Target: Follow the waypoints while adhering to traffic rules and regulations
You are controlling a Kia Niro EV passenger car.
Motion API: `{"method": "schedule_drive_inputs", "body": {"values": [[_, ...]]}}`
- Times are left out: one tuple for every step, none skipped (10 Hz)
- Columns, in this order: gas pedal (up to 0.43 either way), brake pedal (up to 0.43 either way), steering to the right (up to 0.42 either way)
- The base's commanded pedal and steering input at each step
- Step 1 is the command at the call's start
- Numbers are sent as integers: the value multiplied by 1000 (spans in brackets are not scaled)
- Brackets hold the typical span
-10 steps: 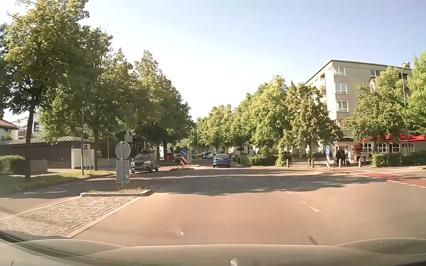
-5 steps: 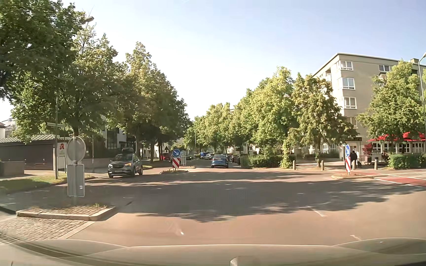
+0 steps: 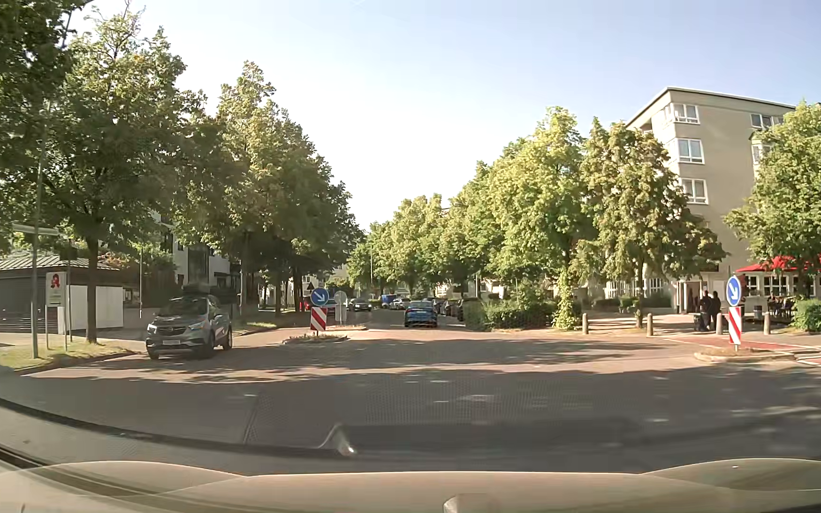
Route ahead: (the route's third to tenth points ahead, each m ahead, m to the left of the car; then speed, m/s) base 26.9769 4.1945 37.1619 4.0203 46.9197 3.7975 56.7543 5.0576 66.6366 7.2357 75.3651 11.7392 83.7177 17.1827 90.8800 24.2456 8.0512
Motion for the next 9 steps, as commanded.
{"method": "schedule_drive_inputs", "body": {"values": [[189, 0, 1], [177, 0, 0], [150, 0, -1], [130, 0, -1], [118, 0, -1], [98, 0, -2], [8, 0, -3], [8, 0, -3], [8, 0, -4]]}}
